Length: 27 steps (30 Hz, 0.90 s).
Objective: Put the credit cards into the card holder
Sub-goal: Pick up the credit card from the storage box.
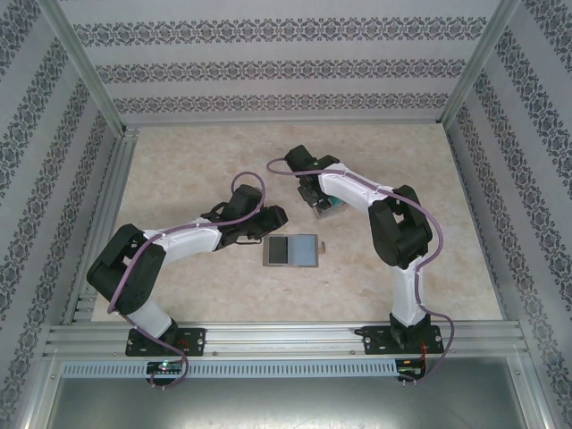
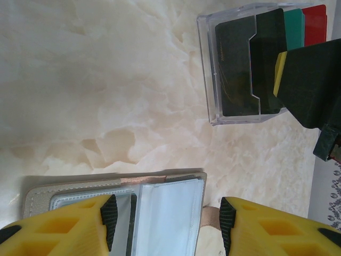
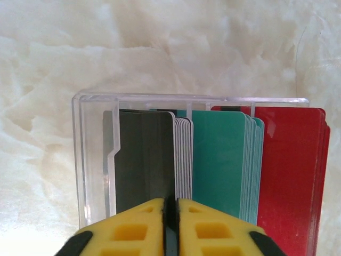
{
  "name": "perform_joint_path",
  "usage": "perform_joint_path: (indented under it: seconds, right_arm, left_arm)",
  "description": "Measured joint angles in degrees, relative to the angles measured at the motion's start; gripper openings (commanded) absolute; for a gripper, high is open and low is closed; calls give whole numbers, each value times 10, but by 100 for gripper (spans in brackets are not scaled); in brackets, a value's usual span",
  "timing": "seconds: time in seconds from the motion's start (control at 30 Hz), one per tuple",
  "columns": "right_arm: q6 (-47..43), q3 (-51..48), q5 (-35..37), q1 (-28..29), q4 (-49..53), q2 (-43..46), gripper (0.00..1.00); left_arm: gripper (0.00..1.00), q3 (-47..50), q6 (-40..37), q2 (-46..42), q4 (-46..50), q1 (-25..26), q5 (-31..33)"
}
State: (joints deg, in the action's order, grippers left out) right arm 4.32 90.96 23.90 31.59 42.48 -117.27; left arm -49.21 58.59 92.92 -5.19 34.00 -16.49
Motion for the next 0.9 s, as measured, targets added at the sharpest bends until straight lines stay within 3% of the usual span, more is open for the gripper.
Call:
perform_joint_path:
  seconds: [0.63, 0.9]
  right_arm:
    - [20, -15, -68, -8, 2, 64, 0]
    - [52, -37, -136, -30, -1, 114, 0]
  left_arm:
    - [56, 2, 0, 0, 0, 0, 0]
    - [56, 2, 0, -2, 0, 0, 0]
